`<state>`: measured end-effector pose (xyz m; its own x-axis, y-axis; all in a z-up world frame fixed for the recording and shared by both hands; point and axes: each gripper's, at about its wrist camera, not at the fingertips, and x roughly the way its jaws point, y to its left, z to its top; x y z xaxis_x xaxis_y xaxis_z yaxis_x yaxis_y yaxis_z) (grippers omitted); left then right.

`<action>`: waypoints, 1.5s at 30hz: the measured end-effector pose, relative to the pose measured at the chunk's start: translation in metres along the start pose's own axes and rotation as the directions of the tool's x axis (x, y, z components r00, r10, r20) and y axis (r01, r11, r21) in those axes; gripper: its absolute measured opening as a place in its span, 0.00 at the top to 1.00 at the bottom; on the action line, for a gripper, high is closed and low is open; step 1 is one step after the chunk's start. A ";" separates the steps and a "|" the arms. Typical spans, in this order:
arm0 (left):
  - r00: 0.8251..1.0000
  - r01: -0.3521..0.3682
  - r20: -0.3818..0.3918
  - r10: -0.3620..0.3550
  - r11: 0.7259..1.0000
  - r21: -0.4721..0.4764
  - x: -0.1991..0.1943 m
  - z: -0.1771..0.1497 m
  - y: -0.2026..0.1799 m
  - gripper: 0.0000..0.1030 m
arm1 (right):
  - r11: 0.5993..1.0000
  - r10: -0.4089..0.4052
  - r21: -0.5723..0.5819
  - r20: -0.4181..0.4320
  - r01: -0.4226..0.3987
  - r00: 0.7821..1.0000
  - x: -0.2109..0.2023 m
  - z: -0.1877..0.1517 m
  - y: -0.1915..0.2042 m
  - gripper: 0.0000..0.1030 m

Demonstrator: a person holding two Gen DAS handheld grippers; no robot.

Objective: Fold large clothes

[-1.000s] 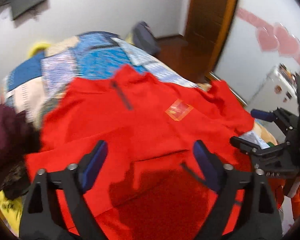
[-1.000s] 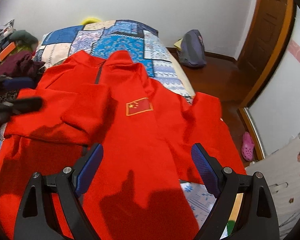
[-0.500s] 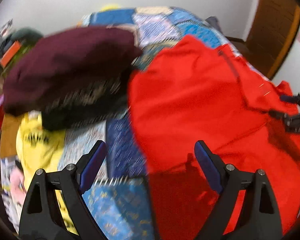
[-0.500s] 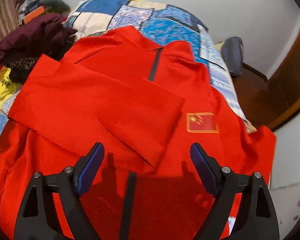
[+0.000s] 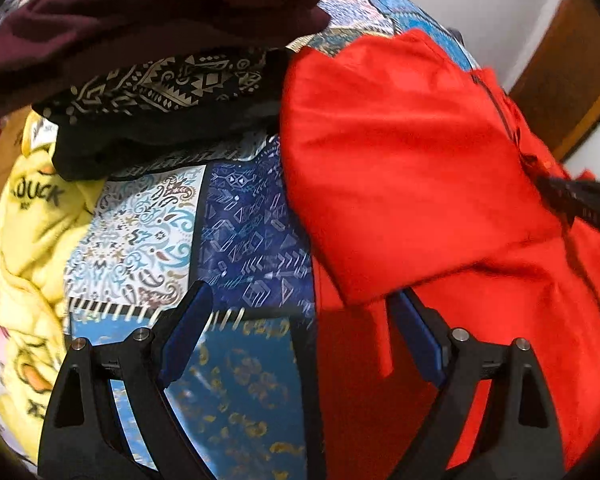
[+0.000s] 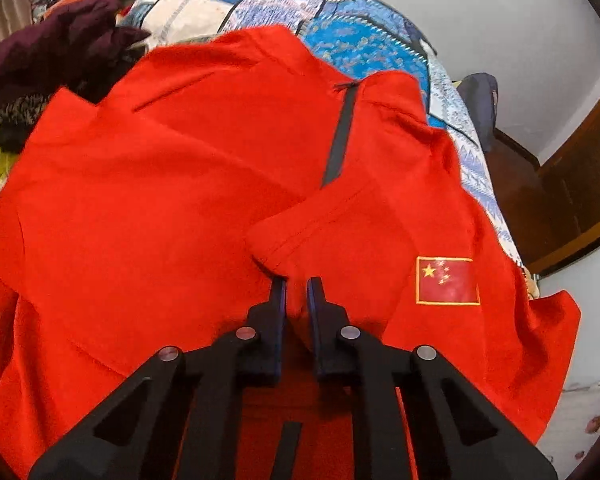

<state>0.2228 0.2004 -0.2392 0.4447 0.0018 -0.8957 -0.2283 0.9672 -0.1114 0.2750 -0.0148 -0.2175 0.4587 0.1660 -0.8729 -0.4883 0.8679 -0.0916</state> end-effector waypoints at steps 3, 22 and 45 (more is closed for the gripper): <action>0.999 0.036 0.009 -0.036 0.999 -0.039 0.003 0.008 0.002 0.13 | 0.999 -0.048 0.009 0.073 0.047 0.996 -0.020 0.009 -0.011 0.93; 0.996 -0.045 0.077 0.052 0.995 -0.092 0.003 0.036 -0.003 0.13 | 0.955 -0.181 0.272 0.227 0.116 0.957 -0.094 0.004 -0.113 0.94; 0.979 -0.188 0.067 0.190 0.981 -0.039 0.014 0.018 -0.003 0.12 | 0.926 0.078 0.375 -0.090 -0.039 0.993 -0.031 -0.099 -0.140 0.87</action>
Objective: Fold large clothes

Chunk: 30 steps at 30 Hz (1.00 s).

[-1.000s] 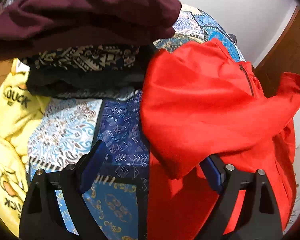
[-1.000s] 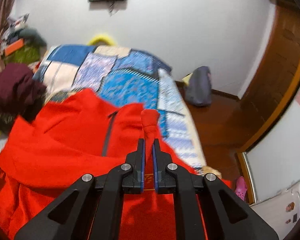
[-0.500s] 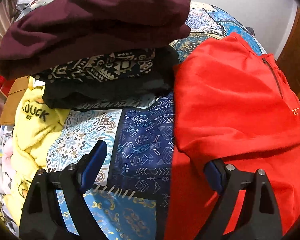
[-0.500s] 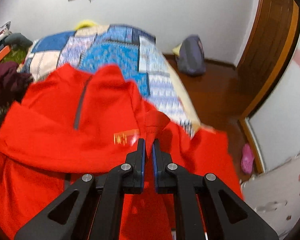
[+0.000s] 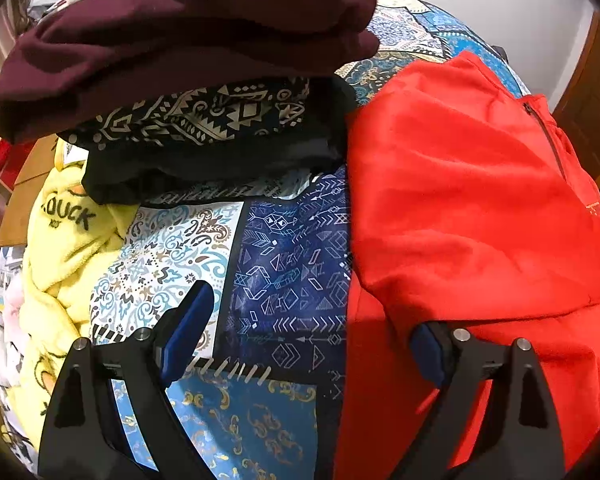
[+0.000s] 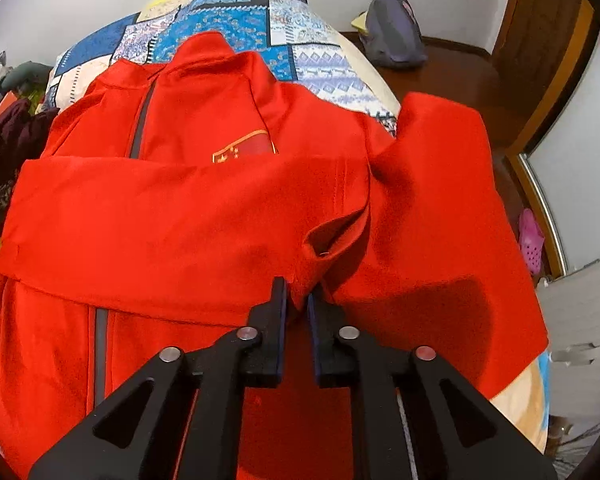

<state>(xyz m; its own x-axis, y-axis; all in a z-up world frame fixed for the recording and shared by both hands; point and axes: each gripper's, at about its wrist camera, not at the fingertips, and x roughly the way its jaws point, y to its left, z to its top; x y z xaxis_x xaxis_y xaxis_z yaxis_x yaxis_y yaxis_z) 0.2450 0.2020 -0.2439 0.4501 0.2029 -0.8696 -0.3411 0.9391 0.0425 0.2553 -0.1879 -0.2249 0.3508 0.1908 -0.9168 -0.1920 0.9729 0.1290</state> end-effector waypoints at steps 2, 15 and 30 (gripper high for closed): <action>1.000 -0.002 0.007 0.002 1.000 0.023 -0.007 -0.002 -0.003 0.12 | 1.000 -0.005 -0.018 -0.019 0.005 1.000 -0.001 -0.001 0.001 0.85; 0.976 0.039 0.202 -0.079 0.980 0.193 -0.098 0.009 -0.041 0.12 | 0.999 -0.018 0.053 0.108 0.012 0.994 -0.060 -0.002 -0.029 0.70; 0.937 0.162 0.259 -0.236 0.948 0.276 -0.111 0.051 -0.133 0.12 | 0.929 -0.078 0.368 0.078 0.044 0.994 -0.048 -0.029 -0.139 0.48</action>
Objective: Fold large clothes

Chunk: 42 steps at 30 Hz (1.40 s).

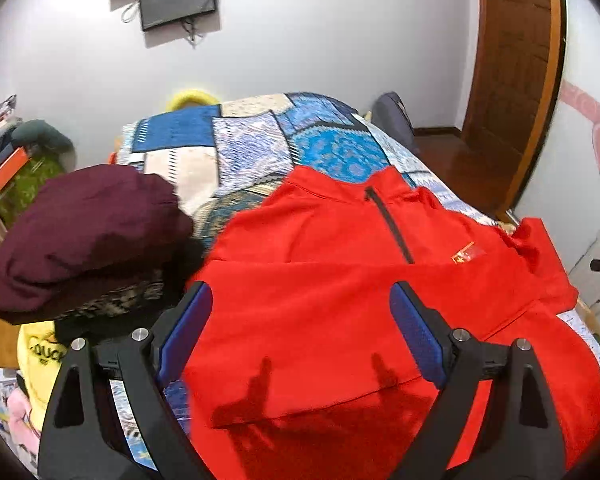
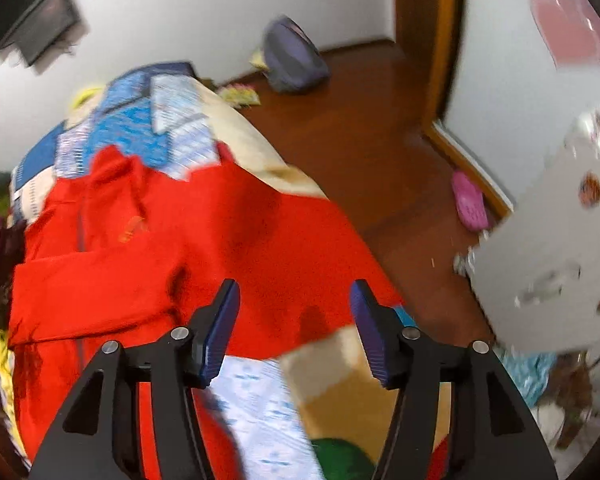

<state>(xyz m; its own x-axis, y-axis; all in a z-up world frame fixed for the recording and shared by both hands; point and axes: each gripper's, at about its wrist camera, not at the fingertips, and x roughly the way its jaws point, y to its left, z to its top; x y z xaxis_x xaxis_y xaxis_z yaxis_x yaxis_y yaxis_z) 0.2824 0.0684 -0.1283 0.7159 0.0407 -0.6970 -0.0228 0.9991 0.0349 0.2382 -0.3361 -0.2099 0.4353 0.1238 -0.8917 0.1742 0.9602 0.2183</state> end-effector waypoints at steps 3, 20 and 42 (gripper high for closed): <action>0.999 0.035 -0.037 -0.035 0.999 0.008 0.015 -0.001 -0.016 0.12 | 0.998 0.014 0.061 -0.082 -0.009 0.997 0.029 -0.007 -0.017 0.48; 0.991 0.052 -0.121 -0.057 0.998 -0.046 0.041 -0.021 -0.014 0.12 | 0.902 0.102 0.429 -0.082 -0.057 0.991 0.099 0.016 -0.070 0.51; 0.999 0.037 -0.022 -0.038 0.999 -0.014 -0.002 -0.028 0.001 0.12 | 0.980 0.189 -0.121 0.364 -0.155 0.912 -0.093 0.073 0.109 0.92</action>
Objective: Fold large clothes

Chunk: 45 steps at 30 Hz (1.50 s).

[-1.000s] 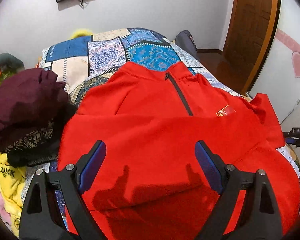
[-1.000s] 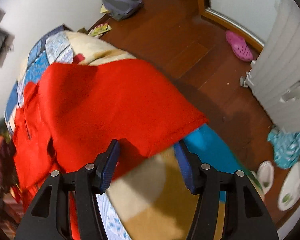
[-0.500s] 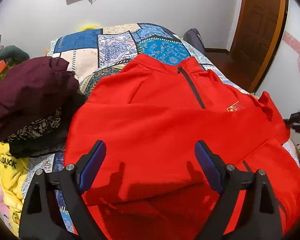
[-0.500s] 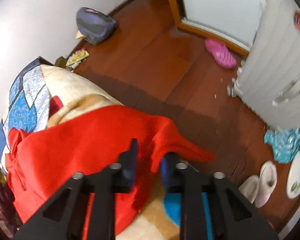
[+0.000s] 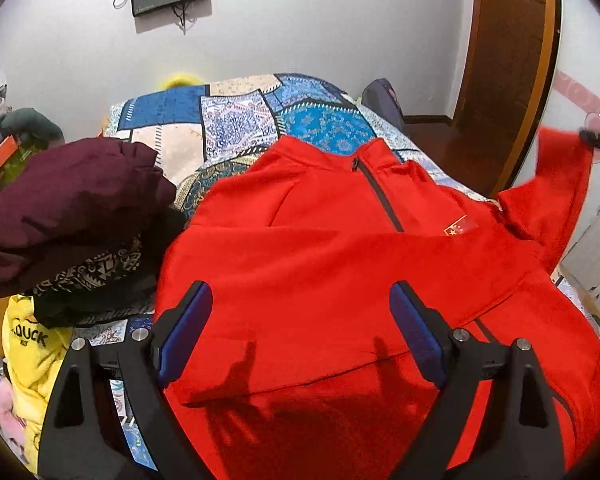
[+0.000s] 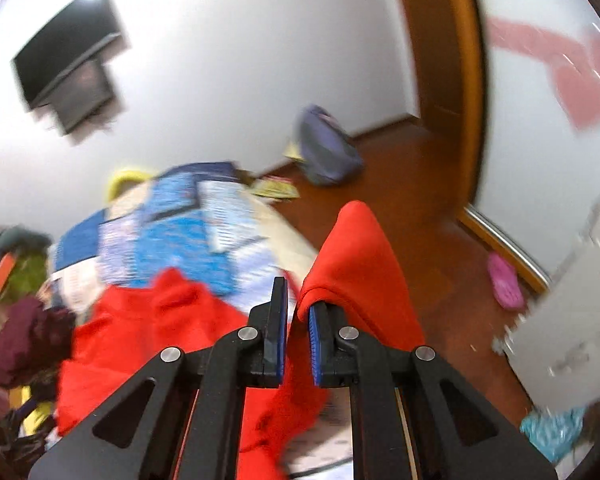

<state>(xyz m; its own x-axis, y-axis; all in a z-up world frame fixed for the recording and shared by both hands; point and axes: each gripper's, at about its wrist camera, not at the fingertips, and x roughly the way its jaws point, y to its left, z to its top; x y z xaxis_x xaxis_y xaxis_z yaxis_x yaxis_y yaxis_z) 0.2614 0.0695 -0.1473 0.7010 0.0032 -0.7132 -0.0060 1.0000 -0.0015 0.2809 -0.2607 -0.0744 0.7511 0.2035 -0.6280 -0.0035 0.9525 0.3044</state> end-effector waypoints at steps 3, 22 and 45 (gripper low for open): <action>1.000 0.001 0.014 -0.001 1.000 -0.008 -0.008 -0.001 0.006 0.12 | 0.993 0.072 -0.095 -0.028 -0.074 0.997 0.000 -0.006 0.050 0.92; 1.000 -0.013 -0.022 0.011 0.998 -0.064 -0.022 -0.034 0.050 0.12 | 0.854 -0.043 -0.452 -0.554 -0.257 0.831 0.111 -0.181 0.187 0.91; 0.987 0.160 -0.065 -0.148 0.952 0.261 0.016 0.044 -0.109 0.12 | 0.941 -0.098 -0.337 -0.343 -0.025 0.934 0.029 -0.107 0.048 0.62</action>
<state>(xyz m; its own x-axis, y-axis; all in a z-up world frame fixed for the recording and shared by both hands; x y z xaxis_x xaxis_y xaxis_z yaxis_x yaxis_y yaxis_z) 0.3045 -0.0393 -0.1276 0.6464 -0.1451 -0.7491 0.2922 0.9540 0.0674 0.2318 -0.1855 -0.1545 0.4753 0.1743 -0.8624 -0.2442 0.9678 0.0610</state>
